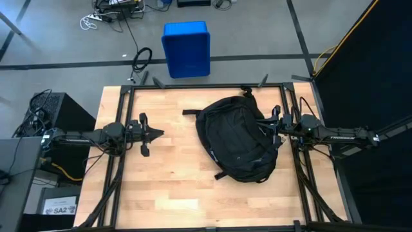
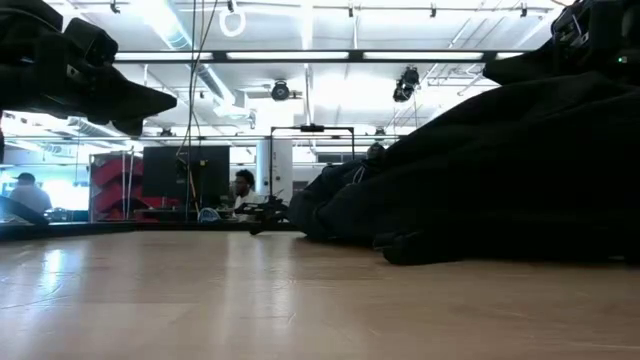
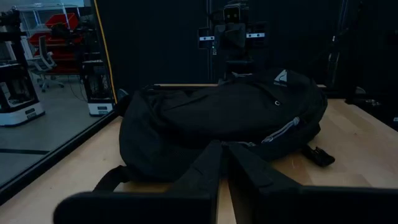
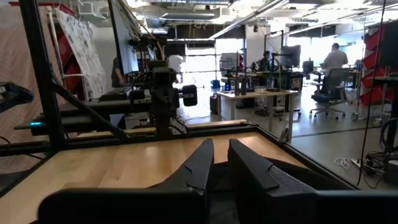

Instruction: Unpack backpack

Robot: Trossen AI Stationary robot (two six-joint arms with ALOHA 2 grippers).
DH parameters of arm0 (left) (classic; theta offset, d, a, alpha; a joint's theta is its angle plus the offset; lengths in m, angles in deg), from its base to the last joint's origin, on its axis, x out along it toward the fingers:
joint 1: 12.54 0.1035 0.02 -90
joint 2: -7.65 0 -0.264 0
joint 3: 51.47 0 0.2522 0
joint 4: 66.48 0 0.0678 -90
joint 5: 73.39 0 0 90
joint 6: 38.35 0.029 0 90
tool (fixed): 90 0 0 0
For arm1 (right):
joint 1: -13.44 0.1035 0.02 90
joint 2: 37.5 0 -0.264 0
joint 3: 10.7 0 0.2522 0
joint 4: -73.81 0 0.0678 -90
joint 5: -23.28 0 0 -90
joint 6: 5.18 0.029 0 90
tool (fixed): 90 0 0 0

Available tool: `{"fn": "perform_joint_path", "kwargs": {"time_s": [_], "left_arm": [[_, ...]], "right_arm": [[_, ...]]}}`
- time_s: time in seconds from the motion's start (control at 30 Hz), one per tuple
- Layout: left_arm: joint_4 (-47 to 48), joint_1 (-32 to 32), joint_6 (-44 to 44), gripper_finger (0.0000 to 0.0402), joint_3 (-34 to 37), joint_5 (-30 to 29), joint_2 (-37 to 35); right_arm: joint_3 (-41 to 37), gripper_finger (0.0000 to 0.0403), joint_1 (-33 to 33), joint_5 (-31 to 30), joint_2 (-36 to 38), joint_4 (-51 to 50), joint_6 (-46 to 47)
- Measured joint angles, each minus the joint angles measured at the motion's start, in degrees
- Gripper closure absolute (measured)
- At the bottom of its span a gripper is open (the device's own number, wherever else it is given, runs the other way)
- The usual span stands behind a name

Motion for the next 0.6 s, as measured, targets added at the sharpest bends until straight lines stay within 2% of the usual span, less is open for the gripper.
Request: {"fn": "perform_joint_path", "kwargs": {"time_s": [0.4, 0.6], "left_arm": [[0.0, 0.0, 0.0, 0.0401, 0.0, 0.0, 0.0], [0.0, 0.0, 0.0, 0.0401, 0.0, 0.0, 0.0]], "right_arm": [[0.0, 0.0376, 0.0, 0.0, 0.0, 1.7, 0.8], [0.0, 0.0377, 0.0, 0.0, 0.0, 5.2, 6.8]]}}
